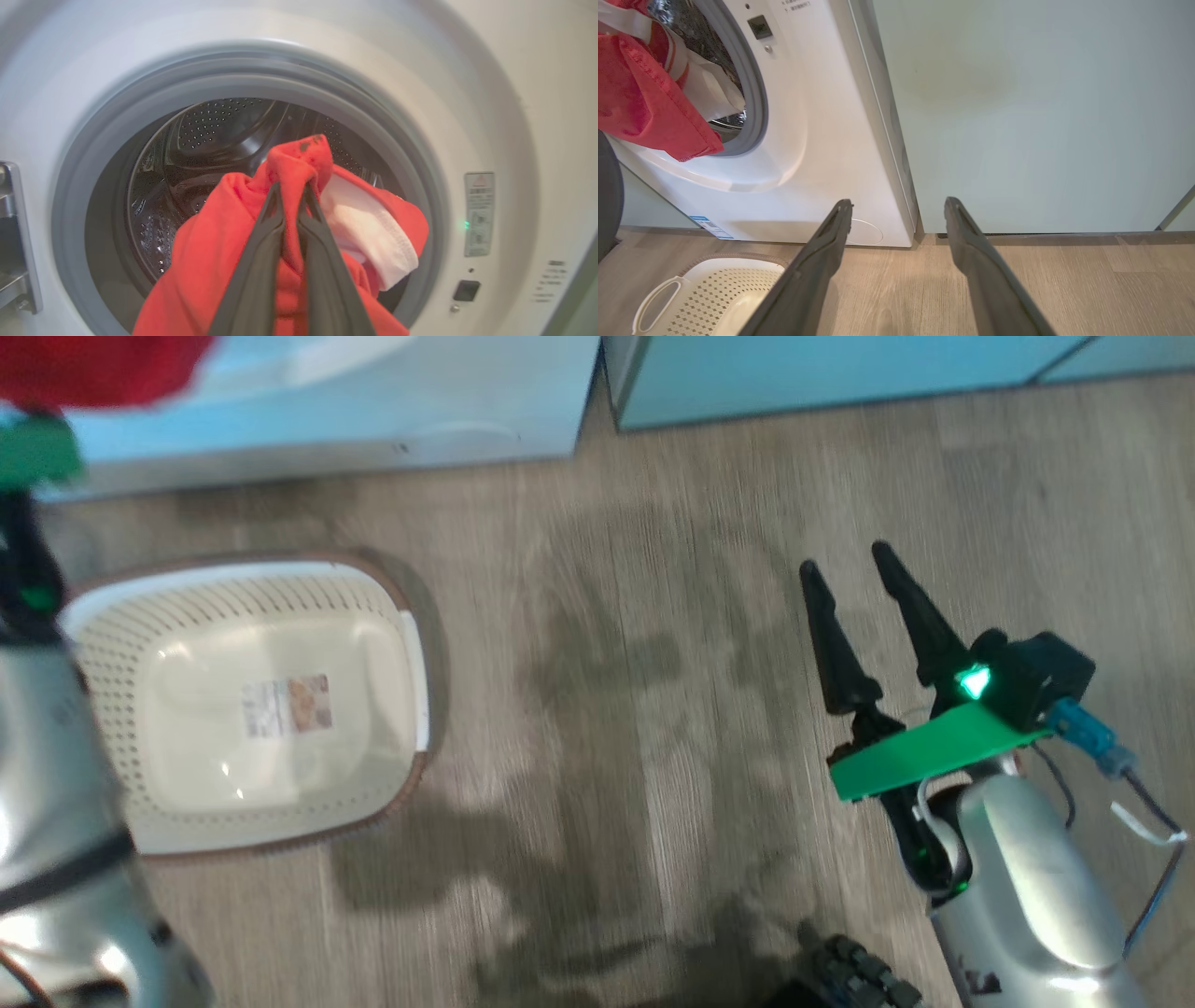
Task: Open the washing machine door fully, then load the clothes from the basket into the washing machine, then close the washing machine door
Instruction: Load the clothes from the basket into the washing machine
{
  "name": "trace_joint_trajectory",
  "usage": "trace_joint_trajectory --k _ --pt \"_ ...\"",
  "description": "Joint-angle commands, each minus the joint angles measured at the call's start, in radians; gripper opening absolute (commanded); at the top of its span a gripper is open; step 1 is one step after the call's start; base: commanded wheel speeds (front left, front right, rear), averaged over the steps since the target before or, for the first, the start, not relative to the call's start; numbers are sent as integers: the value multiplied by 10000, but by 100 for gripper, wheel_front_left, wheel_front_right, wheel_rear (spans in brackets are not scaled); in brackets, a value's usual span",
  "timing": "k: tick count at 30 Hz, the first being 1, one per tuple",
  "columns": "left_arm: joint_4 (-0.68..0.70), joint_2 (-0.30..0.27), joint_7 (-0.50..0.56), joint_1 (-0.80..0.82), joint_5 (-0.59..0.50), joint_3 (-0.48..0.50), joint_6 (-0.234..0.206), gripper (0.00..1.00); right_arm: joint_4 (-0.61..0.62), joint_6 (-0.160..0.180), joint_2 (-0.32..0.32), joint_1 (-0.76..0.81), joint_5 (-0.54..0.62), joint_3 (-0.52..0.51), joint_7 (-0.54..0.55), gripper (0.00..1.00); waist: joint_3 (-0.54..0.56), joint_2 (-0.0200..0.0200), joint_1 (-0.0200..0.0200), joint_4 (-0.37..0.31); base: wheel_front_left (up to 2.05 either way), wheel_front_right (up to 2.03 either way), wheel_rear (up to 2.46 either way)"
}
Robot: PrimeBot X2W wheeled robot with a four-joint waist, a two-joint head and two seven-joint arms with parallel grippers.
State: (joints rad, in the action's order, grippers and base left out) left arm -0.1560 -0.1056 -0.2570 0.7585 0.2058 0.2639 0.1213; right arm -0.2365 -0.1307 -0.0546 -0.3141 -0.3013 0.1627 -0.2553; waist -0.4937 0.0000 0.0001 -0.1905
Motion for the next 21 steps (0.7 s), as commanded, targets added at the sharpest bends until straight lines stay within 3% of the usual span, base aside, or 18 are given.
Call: trace_joint_trajectory --k 1,9,16,21 --pt "125 -493 -47 543 -99 313 59 0 381 0 43 -174 -105 170 -65 100 -789 0 -1 -322 0 0 0" --pt "-2154 -1634 -47 3832 -355 -42 83 0 650 0 43 -568 -390 326 -65 100 -2171 0 -1 -697 0 0 0" --pt "-4230 -2719 48 6610 -650 -1623 91 0 860 0 43 -769 -598 739 -65 100 -3226 0 -1 -1084 0 0 0" --pt "-5448 -3418 193 8664 -579 -2213 92 0 958 0 43 -928 -937 1138 -65 100 -3851 0 -1 -1455 0 0 0"
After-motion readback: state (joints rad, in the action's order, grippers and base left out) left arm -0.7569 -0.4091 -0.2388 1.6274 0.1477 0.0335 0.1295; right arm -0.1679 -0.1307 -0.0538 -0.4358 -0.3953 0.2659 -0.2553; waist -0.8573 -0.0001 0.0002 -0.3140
